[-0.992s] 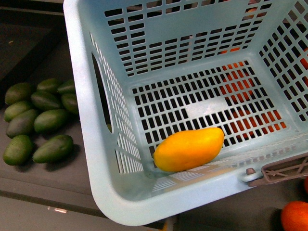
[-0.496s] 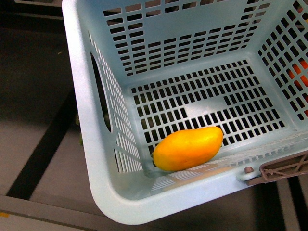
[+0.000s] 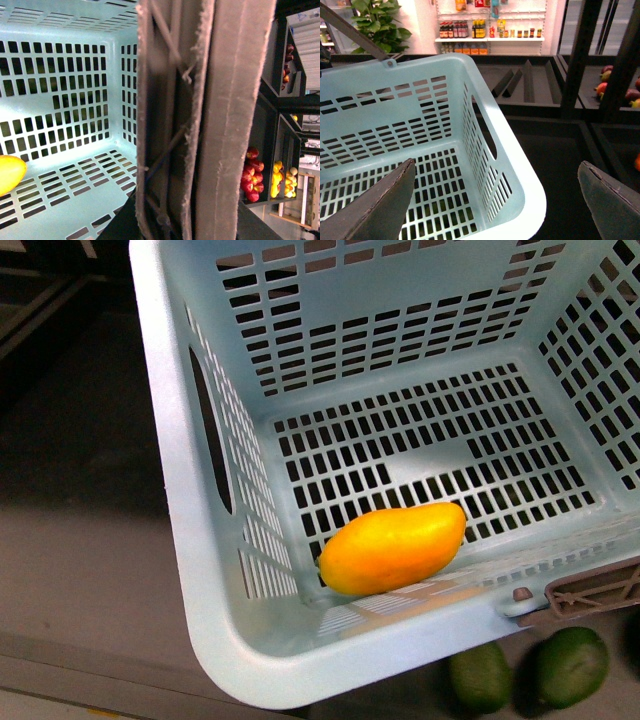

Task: Pick mango and avocado into basket

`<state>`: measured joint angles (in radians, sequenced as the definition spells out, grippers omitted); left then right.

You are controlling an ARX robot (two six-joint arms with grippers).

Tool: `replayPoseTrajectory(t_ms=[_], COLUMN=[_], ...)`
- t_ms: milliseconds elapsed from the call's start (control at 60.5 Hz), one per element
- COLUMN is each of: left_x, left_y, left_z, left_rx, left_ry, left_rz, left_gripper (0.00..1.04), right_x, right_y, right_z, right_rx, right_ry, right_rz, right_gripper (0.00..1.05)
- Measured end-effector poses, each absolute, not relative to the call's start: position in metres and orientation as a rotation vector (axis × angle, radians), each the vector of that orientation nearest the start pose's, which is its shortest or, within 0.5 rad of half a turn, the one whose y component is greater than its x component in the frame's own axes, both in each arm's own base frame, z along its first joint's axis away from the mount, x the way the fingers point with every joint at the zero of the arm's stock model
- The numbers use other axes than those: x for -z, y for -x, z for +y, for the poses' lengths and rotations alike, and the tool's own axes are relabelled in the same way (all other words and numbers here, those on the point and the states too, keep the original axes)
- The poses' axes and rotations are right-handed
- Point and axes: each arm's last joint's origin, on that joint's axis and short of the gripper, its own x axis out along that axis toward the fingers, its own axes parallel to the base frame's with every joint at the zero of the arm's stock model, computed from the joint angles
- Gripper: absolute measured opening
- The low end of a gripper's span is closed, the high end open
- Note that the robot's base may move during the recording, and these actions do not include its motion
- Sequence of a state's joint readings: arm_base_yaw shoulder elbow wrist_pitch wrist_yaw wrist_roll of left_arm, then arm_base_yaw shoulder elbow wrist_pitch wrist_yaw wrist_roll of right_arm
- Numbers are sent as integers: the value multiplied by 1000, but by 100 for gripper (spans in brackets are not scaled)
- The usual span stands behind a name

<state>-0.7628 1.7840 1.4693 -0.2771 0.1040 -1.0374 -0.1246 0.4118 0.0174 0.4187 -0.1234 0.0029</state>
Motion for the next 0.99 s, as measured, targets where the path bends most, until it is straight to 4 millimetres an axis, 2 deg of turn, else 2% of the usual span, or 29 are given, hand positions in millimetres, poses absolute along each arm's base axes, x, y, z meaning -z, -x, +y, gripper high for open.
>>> replayPoseTrajectory(t_ms=[529,562,595,612,678,860,992], left_x=[-290,-289,-289,-289,-290,-289,-289], left_y=[-296,-296,-295,-295,-292,-292,-293], left_z=[-279,-280,-281,-281,-284,-285,-284], left_rx=[440,444,449,451,457,459,453], left_ry=[736,742,745,745,742,746,748], left_rz=[920,927,933,934,937,943,939], left_gripper=[16,16,16,16,16,16,16], right_x=[-173,-171,-170,-170,-168,-171,-162], right_y=[-123,-124,-128,-131,-134,-148,-167], right_z=[-12,-12,-14,-18,-34,-77,-117], right_rx=[-2,19,96,164,259,305,245], right_ry=[0,-21,-81,-133,-247,-335,-270], right_rz=[-23,11,162,291,533,538,519], right_gripper=[96,96,96,96,96,96,96])
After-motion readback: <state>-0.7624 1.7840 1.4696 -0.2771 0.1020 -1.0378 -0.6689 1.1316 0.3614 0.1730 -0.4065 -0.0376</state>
